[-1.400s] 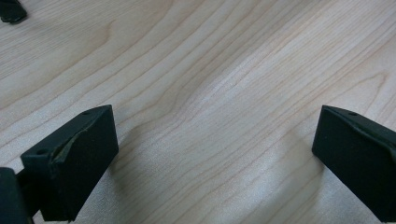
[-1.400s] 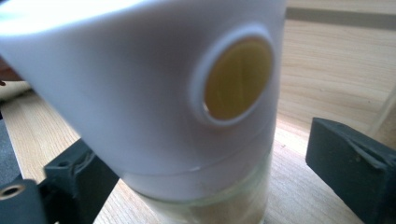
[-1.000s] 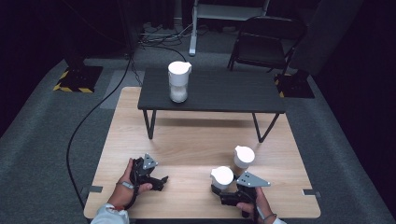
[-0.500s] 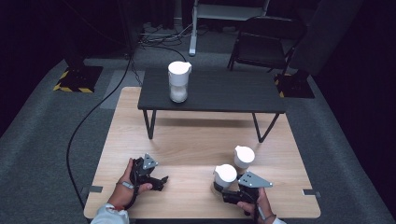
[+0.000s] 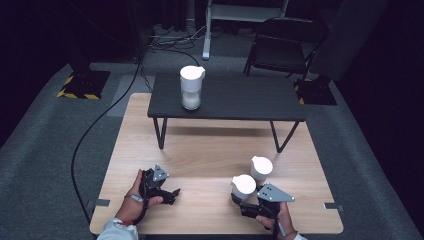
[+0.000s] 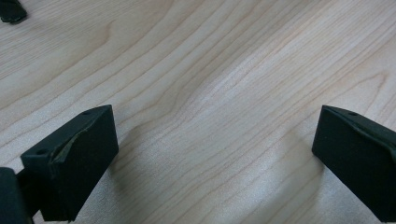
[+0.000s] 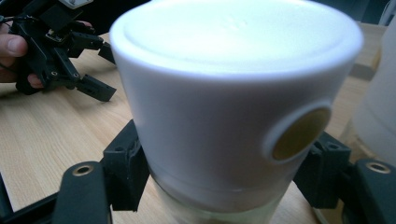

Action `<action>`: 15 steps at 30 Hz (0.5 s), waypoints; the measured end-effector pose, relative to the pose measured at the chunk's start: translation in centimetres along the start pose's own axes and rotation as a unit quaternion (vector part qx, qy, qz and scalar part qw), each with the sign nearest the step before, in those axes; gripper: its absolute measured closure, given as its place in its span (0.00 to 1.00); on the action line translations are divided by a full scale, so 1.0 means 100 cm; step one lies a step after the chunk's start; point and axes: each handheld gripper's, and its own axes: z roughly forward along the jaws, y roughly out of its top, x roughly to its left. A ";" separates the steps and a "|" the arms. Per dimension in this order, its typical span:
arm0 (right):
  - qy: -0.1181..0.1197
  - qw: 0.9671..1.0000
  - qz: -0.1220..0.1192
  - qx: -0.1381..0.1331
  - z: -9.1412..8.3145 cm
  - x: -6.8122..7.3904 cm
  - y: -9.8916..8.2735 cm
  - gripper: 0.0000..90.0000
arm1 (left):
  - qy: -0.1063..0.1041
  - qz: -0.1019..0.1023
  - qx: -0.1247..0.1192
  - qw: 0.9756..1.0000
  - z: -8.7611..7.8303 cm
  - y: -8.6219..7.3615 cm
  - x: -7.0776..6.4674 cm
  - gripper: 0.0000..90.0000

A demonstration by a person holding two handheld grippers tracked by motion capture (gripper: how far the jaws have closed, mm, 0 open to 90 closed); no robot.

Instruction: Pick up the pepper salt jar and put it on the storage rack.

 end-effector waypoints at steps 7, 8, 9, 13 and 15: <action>-0.006 1.000 -0.010 0.002 -0.008 0.002 0.012 0.33 | 0.000 0.001 0.000 1.000 0.000 0.000 0.000 0.00; -0.005 1.000 -0.011 -0.001 -0.010 0.001 0.013 0.33 | 0.000 0.001 0.000 1.000 0.000 0.000 0.000 0.00; -0.007 1.000 -0.011 -0.001 -0.012 0.002 0.015 0.33 | 0.000 0.000 0.000 1.000 0.000 0.000 0.000 0.00; -0.009 1.000 -0.011 -0.004 -0.018 0.003 0.022 0.33 | -0.001 0.001 0.000 1.000 0.000 0.000 0.000 0.00; -0.009 1.000 -0.014 -0.008 -0.021 0.003 0.024 0.33 | -0.001 0.001 0.000 1.000 0.000 0.000 0.000 0.00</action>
